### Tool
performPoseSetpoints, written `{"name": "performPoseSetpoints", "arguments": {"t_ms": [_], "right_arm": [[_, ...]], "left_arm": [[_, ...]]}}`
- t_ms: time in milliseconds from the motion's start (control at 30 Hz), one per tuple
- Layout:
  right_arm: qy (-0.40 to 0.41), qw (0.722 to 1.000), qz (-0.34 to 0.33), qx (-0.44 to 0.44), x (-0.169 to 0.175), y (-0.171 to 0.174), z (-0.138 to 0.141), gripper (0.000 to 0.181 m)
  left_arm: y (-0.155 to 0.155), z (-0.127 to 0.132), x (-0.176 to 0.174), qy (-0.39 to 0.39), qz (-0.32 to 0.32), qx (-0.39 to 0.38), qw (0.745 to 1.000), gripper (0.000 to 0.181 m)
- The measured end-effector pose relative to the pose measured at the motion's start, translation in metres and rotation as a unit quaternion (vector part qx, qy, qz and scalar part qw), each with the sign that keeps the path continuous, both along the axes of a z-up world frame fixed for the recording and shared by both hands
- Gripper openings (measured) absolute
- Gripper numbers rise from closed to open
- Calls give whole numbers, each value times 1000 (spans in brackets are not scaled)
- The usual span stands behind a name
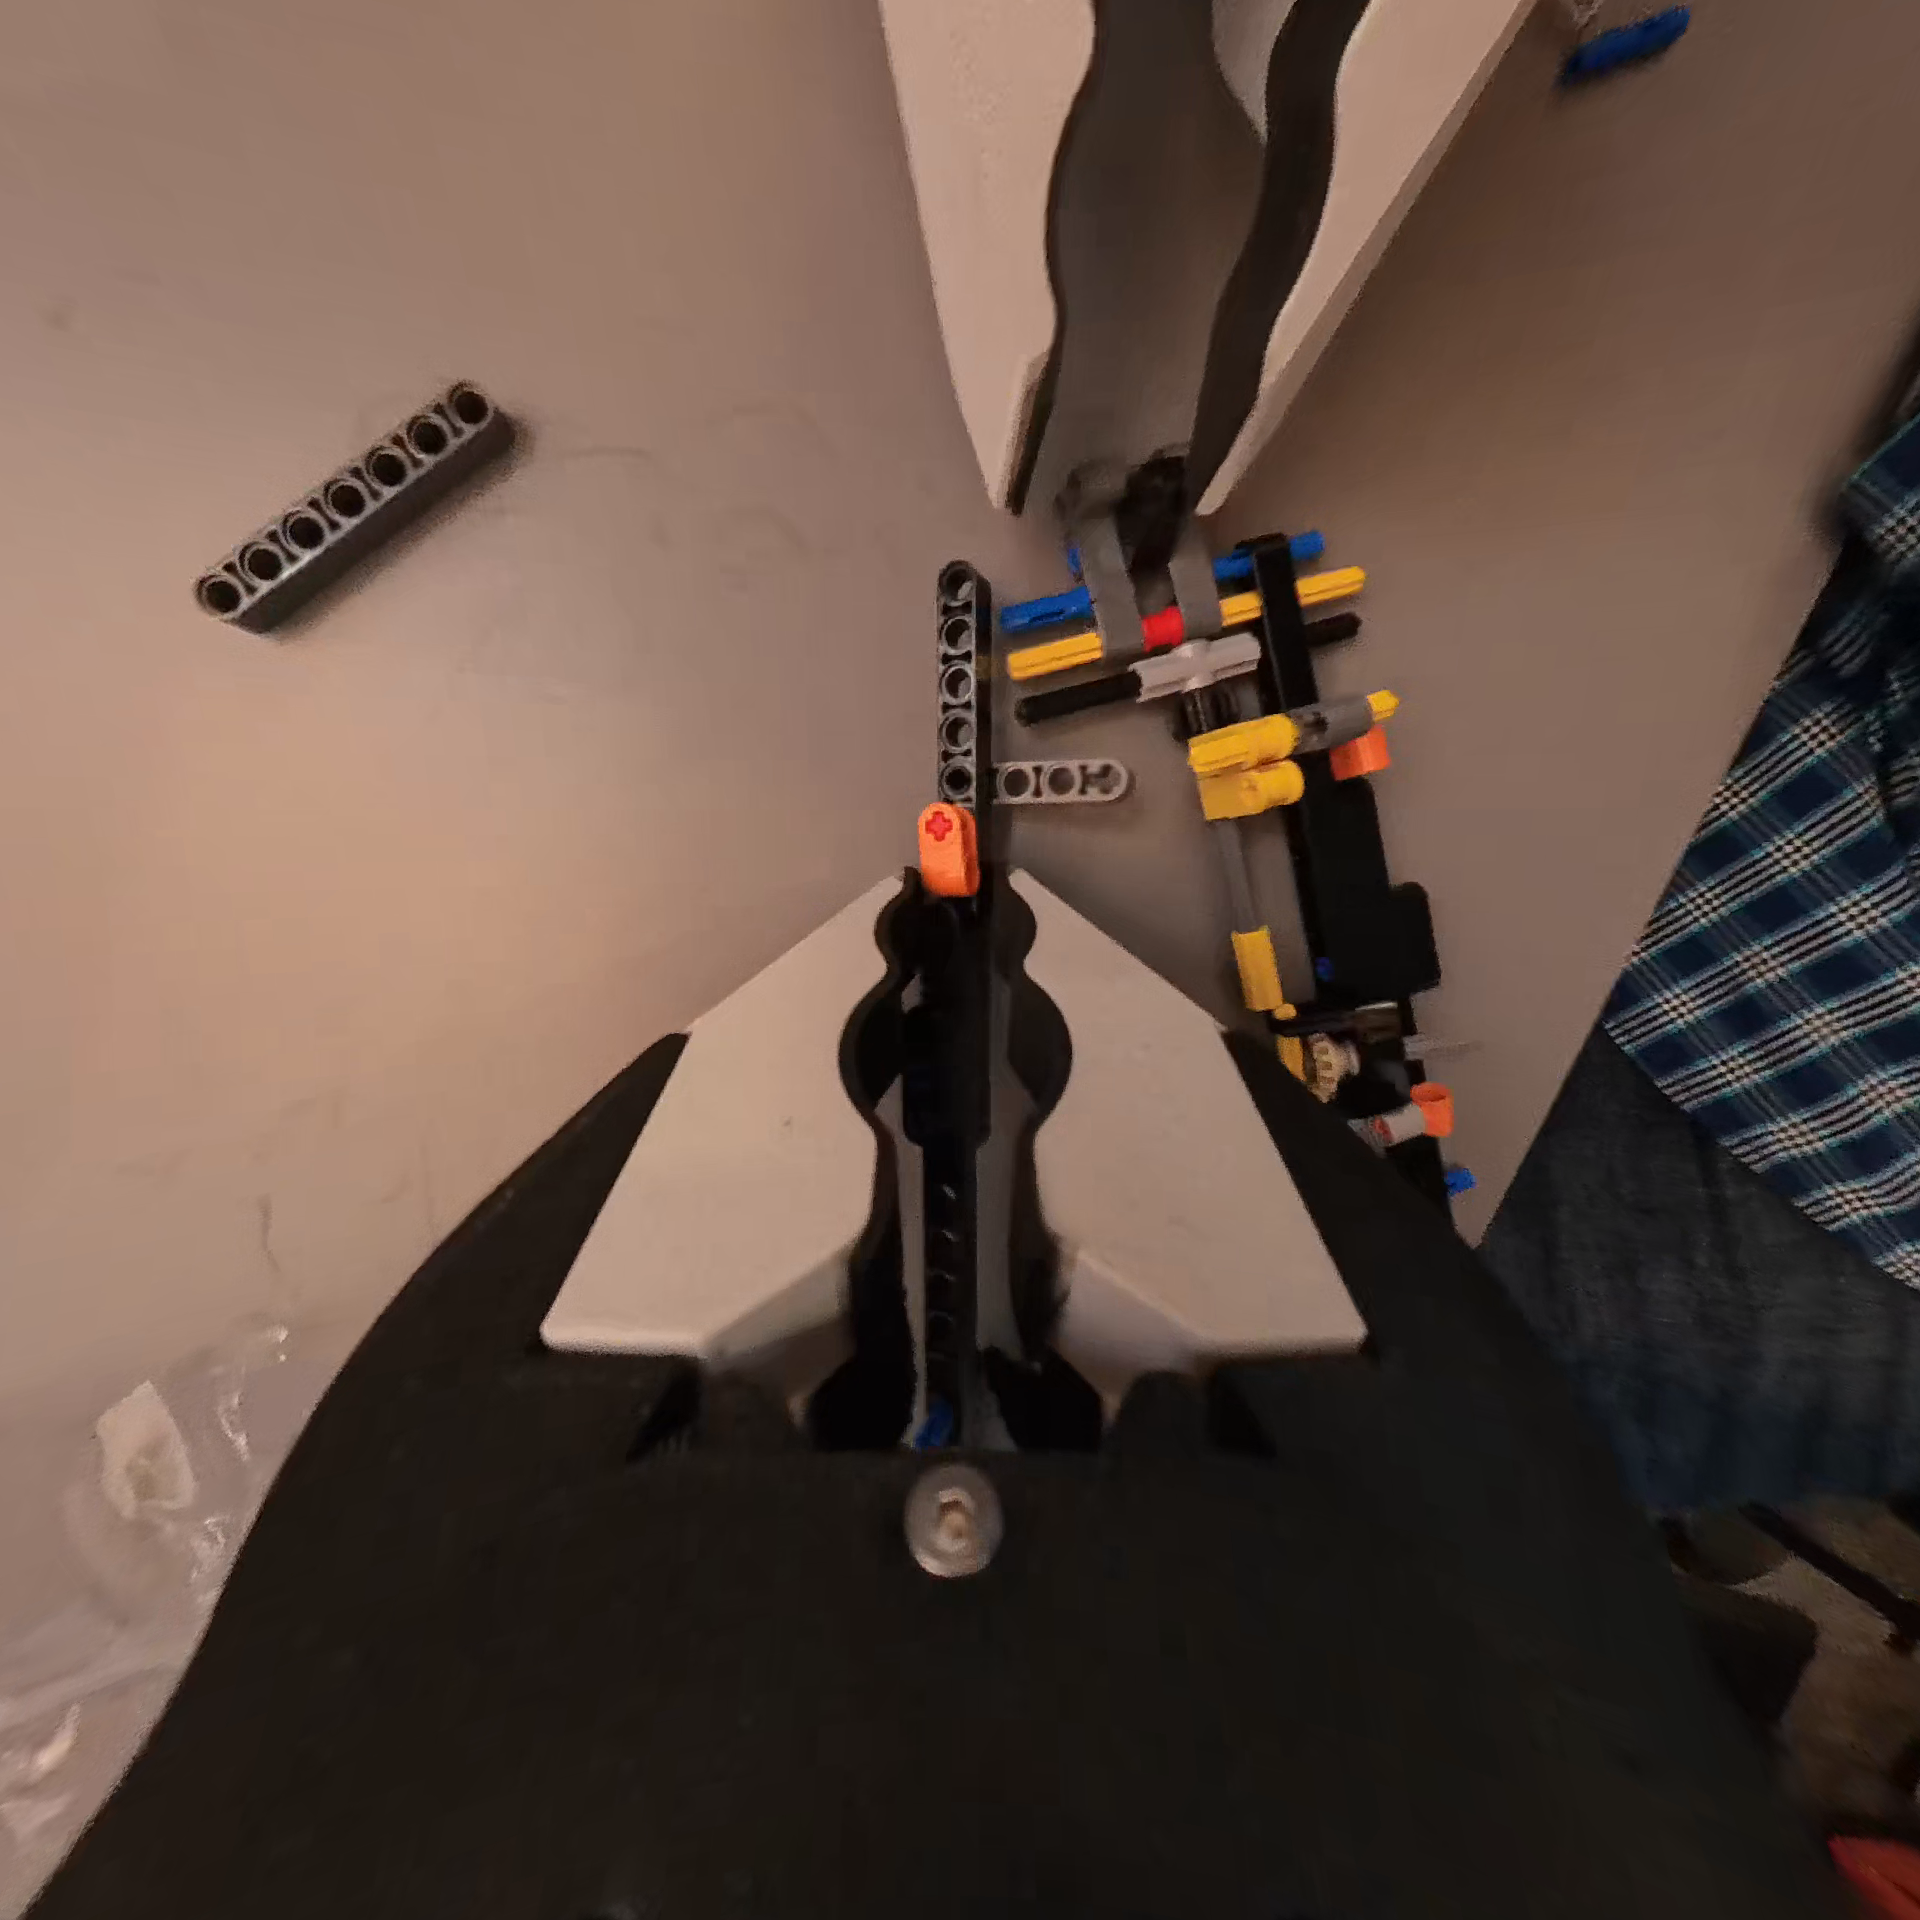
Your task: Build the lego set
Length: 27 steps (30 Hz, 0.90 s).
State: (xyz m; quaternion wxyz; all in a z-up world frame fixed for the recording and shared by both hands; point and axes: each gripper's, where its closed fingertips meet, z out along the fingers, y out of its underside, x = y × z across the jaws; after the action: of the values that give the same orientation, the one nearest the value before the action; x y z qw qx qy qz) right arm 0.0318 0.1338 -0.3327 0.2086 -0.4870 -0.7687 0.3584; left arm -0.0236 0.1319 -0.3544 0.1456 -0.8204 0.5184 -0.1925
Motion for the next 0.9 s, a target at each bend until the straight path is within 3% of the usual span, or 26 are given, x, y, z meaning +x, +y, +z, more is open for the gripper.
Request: {"name": "performPoseSetpoints", "arguments": {"t_ms": [233,500,667,800,900], "right_arm": [[-4,1000,-20,10,-16,16,1,27],[-14,999,-26,27,-30,28,-6,20],[-39,999,-16,17,-26,29,-15,24],[-38,999,-6,17,-29,25,-20,11],[-37,999,-4,23,-32,25,-20,6]], "left_arm": [[9,2,-7,-49,44,-64,996,11],[16,5,-22,-30,64,-9,997,33],[13,13,-18,-21,65,52,996,33],[9,4,-11,12,50,61,997,34],[7,0,-7,10,50,58,997,24]]}}
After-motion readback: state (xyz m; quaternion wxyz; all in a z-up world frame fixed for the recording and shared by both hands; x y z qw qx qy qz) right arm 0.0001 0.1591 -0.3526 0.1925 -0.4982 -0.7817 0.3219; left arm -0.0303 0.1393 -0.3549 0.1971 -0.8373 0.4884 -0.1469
